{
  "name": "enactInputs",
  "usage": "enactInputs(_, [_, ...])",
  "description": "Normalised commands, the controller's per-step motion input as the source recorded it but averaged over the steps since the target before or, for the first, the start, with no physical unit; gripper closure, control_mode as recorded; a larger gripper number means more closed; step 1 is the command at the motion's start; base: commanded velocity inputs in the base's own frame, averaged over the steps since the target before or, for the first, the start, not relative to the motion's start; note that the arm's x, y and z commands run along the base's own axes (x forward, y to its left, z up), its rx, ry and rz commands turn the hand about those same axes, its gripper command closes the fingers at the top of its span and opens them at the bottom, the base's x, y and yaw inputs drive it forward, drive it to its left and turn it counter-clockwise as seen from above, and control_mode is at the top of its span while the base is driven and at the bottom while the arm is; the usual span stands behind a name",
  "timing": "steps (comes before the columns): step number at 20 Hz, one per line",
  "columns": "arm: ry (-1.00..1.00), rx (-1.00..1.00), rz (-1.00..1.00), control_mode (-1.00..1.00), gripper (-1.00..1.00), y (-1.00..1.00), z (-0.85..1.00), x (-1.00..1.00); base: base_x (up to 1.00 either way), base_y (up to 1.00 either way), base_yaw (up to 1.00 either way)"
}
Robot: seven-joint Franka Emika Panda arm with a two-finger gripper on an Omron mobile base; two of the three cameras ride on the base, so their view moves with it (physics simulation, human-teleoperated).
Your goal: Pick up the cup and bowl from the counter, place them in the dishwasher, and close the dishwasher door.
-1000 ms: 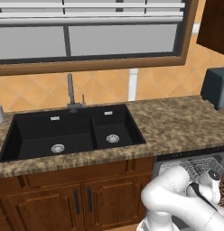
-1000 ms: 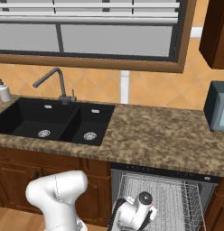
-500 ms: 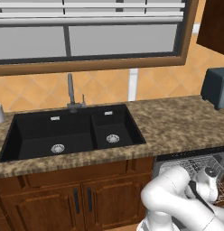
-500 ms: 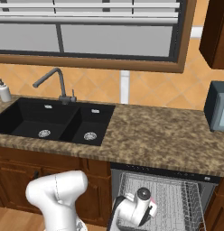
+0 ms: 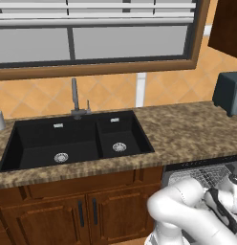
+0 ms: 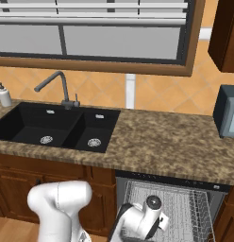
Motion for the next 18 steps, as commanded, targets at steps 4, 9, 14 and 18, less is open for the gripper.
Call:
enactInputs(4, [0.08, -0.04, 0.03, -1.0, -1.0, 0.0, 0.16, -0.98, 0.0, 0.0, 0.0])
enactInputs(9, [0.29, -0.03, 0.11, -1.0, -1.0, 0.0, 0.04, -0.34, 0.0, 0.0, 0.0])
enactInputs(14, [-0.09, 0.06, 0.13, -1.0, -1.0, -0.01, -0.01, -0.15, 0.0, 0.0, 0.0])
enactInputs(18, [-0.1, 0.02, 0.06, -1.0, -1.0, -0.02, -0.28, 0.09, 0.0, 0.0, 0.0])
